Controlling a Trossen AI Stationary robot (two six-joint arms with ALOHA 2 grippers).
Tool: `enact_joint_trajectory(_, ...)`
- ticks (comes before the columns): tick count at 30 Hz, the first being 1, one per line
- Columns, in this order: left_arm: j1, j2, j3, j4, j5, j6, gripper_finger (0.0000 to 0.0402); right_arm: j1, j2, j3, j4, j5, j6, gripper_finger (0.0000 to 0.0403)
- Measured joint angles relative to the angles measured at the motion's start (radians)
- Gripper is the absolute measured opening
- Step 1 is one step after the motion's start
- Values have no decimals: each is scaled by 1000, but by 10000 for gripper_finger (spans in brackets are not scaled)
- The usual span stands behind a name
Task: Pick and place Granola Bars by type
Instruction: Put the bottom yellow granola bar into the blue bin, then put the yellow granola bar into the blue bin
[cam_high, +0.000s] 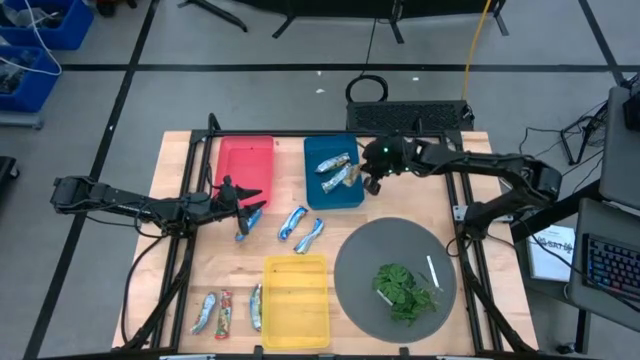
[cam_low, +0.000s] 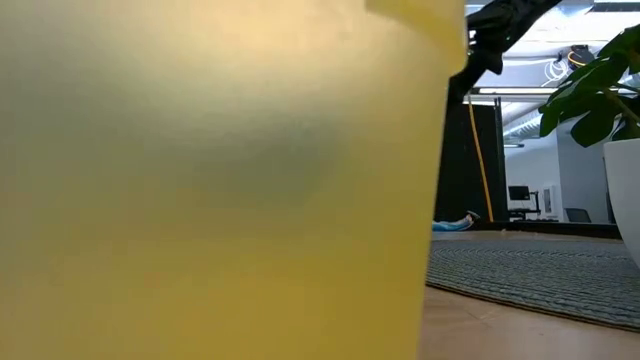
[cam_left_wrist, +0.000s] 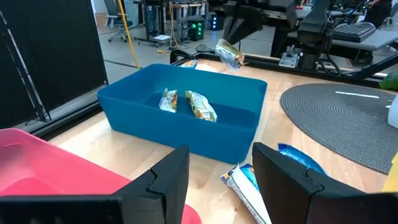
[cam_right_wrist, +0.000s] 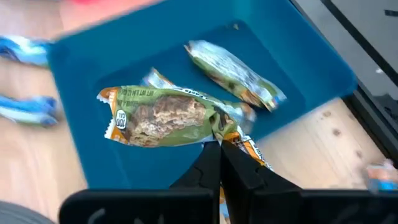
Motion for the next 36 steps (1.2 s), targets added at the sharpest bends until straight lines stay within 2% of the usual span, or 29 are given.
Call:
enact_joint_trajectory(6, 0, 0, 0, 0, 0, 0, 179, 62, 122, 0, 175, -146, 58, 0)
enact_joint_trajectory(14, 0, 0, 0, 0, 0, 0, 179, 71, 260, 29, 189, -143, 67, 3)
enact_joint_trajectory(17, 0, 0, 0, 0, 0, 0, 179, 71, 258, 29, 176, -140, 43, 29)
enact_joint_trajectory(19, 0, 0, 0, 0, 0, 0, 179, 72, 236, 29, 167, -106, 24, 58)
enact_joint_trajectory(21, 0, 0, 0, 0, 0, 0, 179, 72, 204, 29, 168, -30, -4, 89)
enact_joint_trajectory(24, 0, 0, 0, 0, 0, 0, 179, 55, 142, 29, 119, 180, -89, 134)
enact_joint_trajectory(26, 0, 0, 0, 0, 0, 0, 179, 11, 108, 42, 56, 281, -121, 157)
enact_joint_trajectory(27, 0, 0, 0, 0, 0, 0, 179, -23, 98, 56, -6, 293, -116, 165)
enact_joint_trajectory(31, 0, 0, 0, 0, 0, 0, 179, -202, 95, 96, -191, 298, -58, 175)
enact_joint_trajectory(36, 0, 0, 0, 0, 0, 0, 179, -405, 95, 99, -249, 263, 3, 174)
